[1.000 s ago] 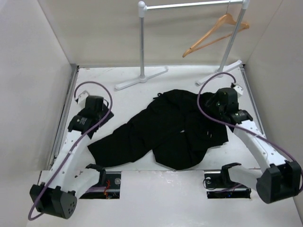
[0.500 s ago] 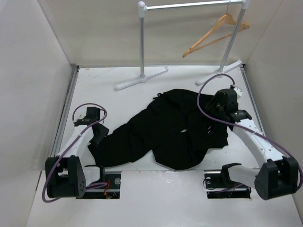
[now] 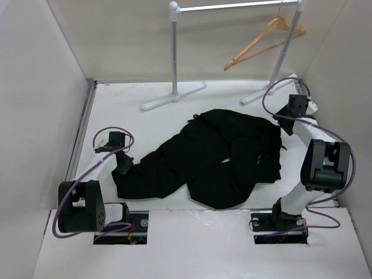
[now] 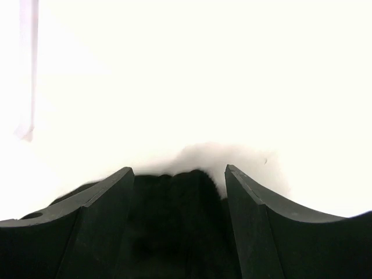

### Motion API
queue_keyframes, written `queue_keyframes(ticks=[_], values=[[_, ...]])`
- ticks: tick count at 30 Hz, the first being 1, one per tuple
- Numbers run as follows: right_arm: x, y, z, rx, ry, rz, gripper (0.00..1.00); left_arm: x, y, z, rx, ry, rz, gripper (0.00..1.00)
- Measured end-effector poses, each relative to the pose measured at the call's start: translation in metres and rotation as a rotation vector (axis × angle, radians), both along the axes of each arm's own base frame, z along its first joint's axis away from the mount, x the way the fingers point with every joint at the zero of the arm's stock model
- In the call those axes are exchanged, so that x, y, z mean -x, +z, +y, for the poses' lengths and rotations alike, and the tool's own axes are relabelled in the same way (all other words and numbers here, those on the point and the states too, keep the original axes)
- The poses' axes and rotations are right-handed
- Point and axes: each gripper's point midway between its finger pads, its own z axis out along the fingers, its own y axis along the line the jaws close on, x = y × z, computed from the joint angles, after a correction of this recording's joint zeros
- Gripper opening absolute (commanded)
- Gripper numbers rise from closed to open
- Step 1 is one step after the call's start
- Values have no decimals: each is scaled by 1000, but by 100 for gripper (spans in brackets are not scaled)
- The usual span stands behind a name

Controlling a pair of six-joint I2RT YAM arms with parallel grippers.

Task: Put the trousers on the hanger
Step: Flatten out the trousers at the center of the board.

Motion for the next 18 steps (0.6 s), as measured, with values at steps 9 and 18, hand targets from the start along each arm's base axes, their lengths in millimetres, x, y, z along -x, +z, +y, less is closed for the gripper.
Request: queue_keyframes(ticks=[9,18], values=[[-7,-32,0,-66,46,36,18,-10,3,14,7,50,-20,0],[-29,6,7,-99,60,-139,6,-80,64,62,-39,179,-192,0]])
